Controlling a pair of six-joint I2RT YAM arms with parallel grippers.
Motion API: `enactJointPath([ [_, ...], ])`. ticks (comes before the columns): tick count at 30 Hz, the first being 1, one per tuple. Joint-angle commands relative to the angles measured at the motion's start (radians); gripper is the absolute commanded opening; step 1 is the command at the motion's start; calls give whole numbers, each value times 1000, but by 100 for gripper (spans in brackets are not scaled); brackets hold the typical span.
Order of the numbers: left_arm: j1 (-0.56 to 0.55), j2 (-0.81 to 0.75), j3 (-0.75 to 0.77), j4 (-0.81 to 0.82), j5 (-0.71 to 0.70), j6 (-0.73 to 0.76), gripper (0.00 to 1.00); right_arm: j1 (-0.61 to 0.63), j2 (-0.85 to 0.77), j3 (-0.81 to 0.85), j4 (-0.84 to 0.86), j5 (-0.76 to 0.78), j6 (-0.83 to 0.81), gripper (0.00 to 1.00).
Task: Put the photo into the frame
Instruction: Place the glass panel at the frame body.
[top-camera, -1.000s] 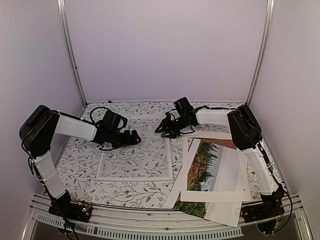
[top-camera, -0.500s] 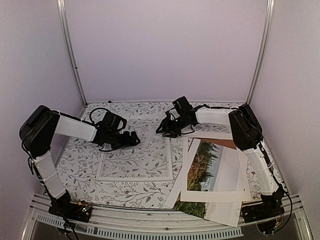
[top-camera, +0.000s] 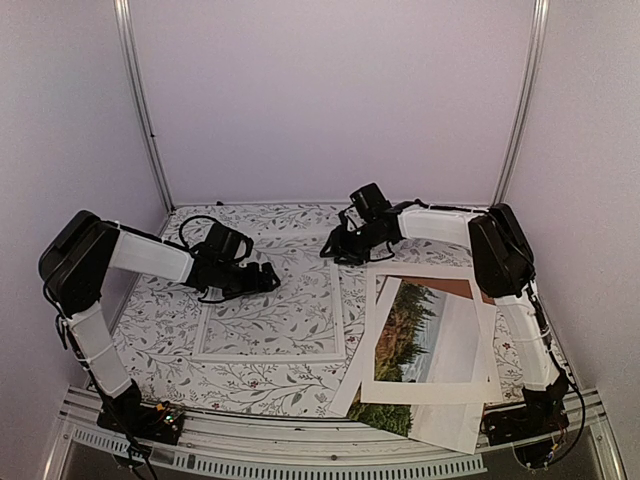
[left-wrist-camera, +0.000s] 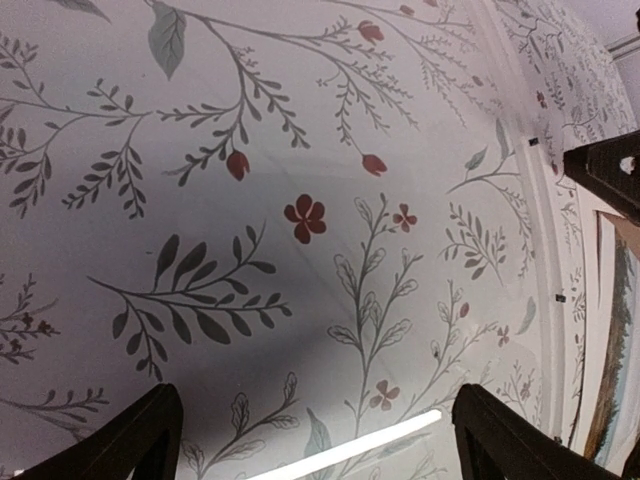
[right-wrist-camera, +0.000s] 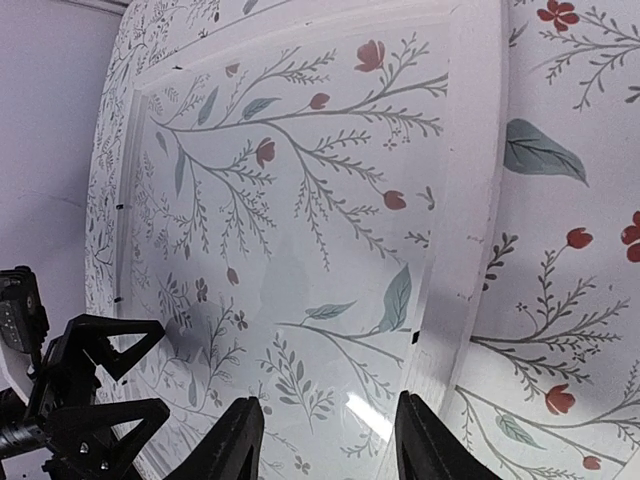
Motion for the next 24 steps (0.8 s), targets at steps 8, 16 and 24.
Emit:
enactJointPath([
  [8,-10,-16,28,-25,-14,8,97,-16,-131,-53,7,101,-48,49],
  [16,-10,-87,44,43,28,30,99,-16,-172,-112,28,116,-85,49],
  [24,8,-221,55,-74,-149,95,100,-16,-232,-232,48,125,-167,55],
])
